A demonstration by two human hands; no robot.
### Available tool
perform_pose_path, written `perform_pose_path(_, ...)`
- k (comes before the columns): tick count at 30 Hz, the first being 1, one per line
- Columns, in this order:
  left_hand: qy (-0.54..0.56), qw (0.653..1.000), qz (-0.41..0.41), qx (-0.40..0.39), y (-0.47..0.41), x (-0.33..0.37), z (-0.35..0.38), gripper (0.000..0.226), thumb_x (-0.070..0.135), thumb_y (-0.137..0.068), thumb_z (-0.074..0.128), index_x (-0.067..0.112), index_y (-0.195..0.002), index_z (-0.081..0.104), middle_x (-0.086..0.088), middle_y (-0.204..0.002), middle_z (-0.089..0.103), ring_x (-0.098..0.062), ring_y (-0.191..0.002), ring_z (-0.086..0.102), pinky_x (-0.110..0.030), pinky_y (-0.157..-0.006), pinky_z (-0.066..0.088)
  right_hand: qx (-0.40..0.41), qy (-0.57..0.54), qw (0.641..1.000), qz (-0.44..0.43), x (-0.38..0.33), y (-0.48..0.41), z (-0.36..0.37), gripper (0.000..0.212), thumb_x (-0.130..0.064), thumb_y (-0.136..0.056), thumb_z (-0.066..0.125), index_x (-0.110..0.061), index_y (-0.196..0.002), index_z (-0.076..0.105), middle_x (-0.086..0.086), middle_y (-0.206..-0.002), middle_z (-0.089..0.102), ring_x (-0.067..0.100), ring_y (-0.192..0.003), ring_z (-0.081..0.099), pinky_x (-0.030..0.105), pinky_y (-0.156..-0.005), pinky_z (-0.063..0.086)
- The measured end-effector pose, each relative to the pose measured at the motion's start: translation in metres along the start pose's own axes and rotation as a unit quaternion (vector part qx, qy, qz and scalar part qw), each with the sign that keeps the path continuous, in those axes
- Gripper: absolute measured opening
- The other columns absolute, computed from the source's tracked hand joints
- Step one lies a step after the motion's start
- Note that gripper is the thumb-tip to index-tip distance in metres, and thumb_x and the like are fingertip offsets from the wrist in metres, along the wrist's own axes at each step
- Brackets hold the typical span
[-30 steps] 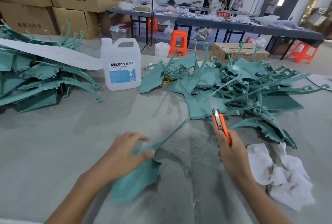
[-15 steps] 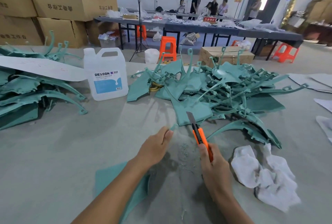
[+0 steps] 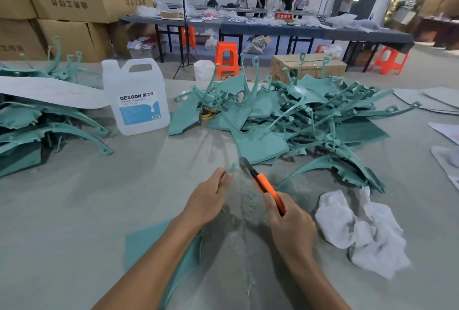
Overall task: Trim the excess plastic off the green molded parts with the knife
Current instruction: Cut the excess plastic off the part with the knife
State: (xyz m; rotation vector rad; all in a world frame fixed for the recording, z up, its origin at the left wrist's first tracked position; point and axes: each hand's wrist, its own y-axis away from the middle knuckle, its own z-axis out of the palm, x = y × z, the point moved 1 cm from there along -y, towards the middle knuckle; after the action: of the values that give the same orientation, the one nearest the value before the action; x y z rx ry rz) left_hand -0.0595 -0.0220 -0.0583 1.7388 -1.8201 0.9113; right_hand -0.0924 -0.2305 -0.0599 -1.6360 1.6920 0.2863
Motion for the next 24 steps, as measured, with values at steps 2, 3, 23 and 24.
perform_pose_path(2,-0.008,1.000,0.005,-0.001,0.0000,-0.0004,0.0008,0.038,0.068,-0.099,0.019,0.037,-0.087,0.038,0.004,-0.065,0.052,-0.016,-0.062,0.055,-0.037,-0.061,0.041,-0.010,-0.020,1.000,-0.021,0.0012,0.0029,0.0003,0.032,-0.055,-0.098,0.049,-0.029,-0.096,0.067,-0.010,-0.059,0.057,0.014,-0.056,0.058,0.035,-0.054,0.048)
perform_pose_path(3,-0.011,1.000,0.006,0.001,-0.0004,-0.0003,0.0011,0.038,0.068,-0.099,0.019,0.037,-0.086,0.038,0.004,-0.065,0.052,-0.016,-0.062,0.055,-0.037,-0.060,0.041,-0.019,-0.018,0.999,-0.032,0.0009,0.0041,0.0003,0.030,-0.054,-0.098,0.050,-0.030,-0.096,0.067,-0.009,-0.059,0.057,0.014,-0.056,0.058,0.036,-0.055,0.050)
perform_pose_path(23,-0.028,0.999,-0.013,-0.017,-0.0011,-0.0007,0.0019,0.039,0.048,-0.107,0.025,0.023,-0.086,0.046,-0.003,-0.077,0.060,-0.027,-0.077,0.058,-0.041,-0.074,0.047,0.000,0.029,0.997,-0.070,-0.0008,0.0092,0.0015,0.046,-0.063,-0.093,0.039,-0.031,-0.109,0.068,-0.006,-0.074,0.066,0.022,-0.069,0.065,0.036,-0.059,0.050)
perform_pose_path(24,-0.029,0.999,-0.013,-0.017,-0.0013,0.0000,0.0015,0.040,0.049,-0.107,0.025,0.023,-0.085,0.045,-0.003,-0.076,0.059,-0.027,-0.076,0.057,-0.042,-0.074,0.046,0.010,0.028,0.998,-0.061,-0.0006,0.0088,0.0011,0.048,-0.063,-0.093,0.039,-0.029,-0.109,0.068,-0.004,-0.077,0.067,0.024,-0.070,0.065,0.035,-0.059,0.048)
